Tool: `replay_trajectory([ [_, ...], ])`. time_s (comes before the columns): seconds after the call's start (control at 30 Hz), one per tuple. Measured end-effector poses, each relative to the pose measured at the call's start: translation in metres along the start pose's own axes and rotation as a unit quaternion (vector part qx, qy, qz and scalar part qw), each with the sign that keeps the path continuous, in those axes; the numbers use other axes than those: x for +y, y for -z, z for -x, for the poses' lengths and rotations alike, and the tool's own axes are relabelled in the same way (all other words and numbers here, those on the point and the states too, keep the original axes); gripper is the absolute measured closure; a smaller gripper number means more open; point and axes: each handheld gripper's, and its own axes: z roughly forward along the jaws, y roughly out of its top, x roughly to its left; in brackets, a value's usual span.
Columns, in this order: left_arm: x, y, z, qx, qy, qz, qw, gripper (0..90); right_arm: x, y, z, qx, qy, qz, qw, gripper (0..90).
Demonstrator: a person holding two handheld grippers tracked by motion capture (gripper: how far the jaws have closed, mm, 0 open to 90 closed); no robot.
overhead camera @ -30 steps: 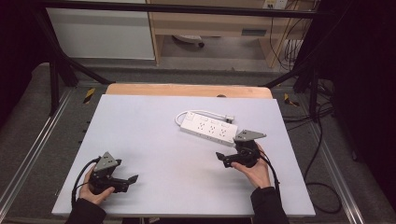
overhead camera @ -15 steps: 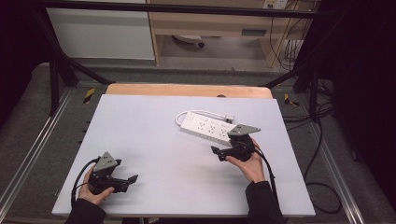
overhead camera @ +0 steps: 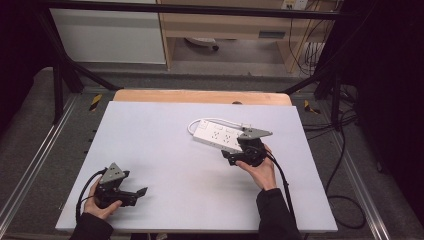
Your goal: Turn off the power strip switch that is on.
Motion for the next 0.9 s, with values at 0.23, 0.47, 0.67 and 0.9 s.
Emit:
replay_trajectory([
  [0.23,0.000,0.001,0.000,0.000,0.000,0.001,1.0000,7.0,0.004,-0.008,0.004,-0.002,-0.008,0.005,1.0000,28.5],
  [0.47,0.000,0.001,0.000,0.000,-0.001,0.002,1.0000,7.0,0.009,-0.013,0.005,-0.008,-0.012,0.009,0.9999,34.2],
  [0.67,0.000,0.001,-0.001,0.001,-0.001,0.002,1.0000,7.0,0.013,-0.018,0.006,-0.015,-0.016,0.016,0.9996,41.1],
  [0.9,0.000,0.001,-0.001,0.001,-0.001,0.002,1.0000,7.0,0.015,-0.026,0.009,-0.018,-0.017,0.010,0.9996,49.3],
])
